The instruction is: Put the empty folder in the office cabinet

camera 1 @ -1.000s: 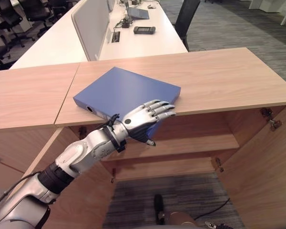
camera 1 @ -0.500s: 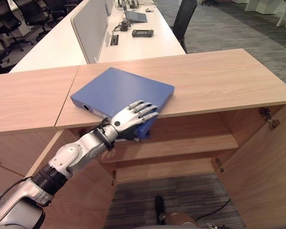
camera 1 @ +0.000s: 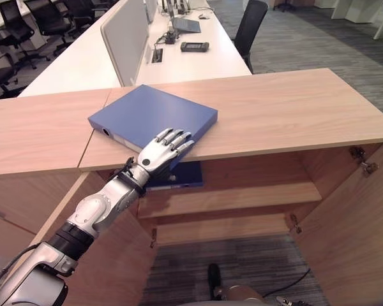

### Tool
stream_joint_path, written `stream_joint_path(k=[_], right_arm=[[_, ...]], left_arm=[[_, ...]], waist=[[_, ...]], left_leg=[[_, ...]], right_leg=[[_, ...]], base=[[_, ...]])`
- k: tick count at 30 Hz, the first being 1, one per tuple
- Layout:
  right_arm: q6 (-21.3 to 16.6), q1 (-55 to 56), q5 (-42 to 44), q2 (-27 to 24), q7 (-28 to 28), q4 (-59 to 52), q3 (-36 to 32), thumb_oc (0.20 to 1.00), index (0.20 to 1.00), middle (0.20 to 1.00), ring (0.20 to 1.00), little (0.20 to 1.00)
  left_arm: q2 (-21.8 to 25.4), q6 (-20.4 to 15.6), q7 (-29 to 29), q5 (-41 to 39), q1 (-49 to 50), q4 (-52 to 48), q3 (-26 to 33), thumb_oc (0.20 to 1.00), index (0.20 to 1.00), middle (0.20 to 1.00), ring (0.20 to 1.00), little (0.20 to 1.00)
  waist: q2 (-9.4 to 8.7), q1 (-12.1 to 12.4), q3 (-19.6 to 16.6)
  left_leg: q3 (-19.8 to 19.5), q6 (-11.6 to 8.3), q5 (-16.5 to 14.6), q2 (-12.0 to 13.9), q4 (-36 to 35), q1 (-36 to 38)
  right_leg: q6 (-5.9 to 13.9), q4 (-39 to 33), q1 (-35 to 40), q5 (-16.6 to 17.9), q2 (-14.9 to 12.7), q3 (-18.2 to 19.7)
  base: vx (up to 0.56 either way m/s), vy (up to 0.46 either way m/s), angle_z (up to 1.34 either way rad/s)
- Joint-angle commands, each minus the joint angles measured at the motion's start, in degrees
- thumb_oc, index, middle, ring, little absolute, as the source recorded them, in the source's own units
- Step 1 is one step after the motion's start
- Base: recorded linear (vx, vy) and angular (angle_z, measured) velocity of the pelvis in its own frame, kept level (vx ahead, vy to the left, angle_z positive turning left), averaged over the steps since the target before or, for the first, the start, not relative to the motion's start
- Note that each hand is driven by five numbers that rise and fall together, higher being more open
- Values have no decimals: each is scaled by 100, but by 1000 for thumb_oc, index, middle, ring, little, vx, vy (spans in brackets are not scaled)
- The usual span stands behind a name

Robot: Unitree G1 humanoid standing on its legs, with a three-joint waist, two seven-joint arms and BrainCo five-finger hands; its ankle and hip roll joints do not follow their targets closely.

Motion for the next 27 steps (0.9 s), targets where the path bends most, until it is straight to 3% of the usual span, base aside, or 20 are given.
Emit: stream_joint_path(k=[1, 11, 12, 13, 14, 27], right_arm=[[-24, -44, 65, 71, -131, 160, 36, 1000, 1000, 1000, 1000, 1000], [-40, -44, 89, 55, -207, 118, 39, 1000, 1000, 1000, 1000, 1000], [-40, -42, 94, 59, -204, 105, 32, 1000, 1000, 1000, 1000, 1000], [-29, -44, 96, 51, -203, 98, 23, 1000, 1000, 1000, 1000, 1000], [-34, -41, 94, 53, -213, 95, 19, 1000, 1000, 1000, 1000, 1000], [-25, -44, 113, 38, -253, 129, -47, 1000, 1000, 1000, 1000, 1000]], left_arm=[[78, 311, 4, 423, 59, 522, 3, 1000, 1000, 1000, 1000, 1000], [-415, 819, 168, 480, -53, 1527, 19, 1000, 1000, 1000, 1000, 1000], [-485, 896, 190, 445, -17, 1695, 58, 859, 859, 859, 859, 859], [-517, 936, 209, 423, 3, 1768, 90, 241, 241, 241, 241, 241], [-549, 979, 236, 409, 31, 1845, 127, 200, 200, 200, 200, 200], [-679, 1108, 271, 279, 395, 2152, 311, 200, 200, 200, 200, 200]], waist=[[-306, -50, -27], [-349, -89, -3], [-354, -90, 11], [-358, -92, 12], [-361, -89, 15], [-418, -46, 47]], left_leg=[[47, 186, -443, -513, 63, 404], [45, 195, -433, -512, 63, 379], [43, 196, -435, -521, 63, 371], [41, 195, -435, -524, 63, 370], [38, 194, -434, -522, 63, 368], [40, 200, -426, -509, 63, 350]], right_leg=[[733, -448, 78, 491, -253, 266], [715, -448, 58, 496, -236, 292], [711, -448, 50, 501, -248, 294], [711, -448, 47, 503, -252, 293], [709, -448, 45, 503, -255, 294], [695, -448, 44, 498, -261, 282]], base=[[0, 0, 0], [0, -2, 0], [0, 0, 0], [0, 0, 0], [0, 0, 0], [0, -1, -1]])
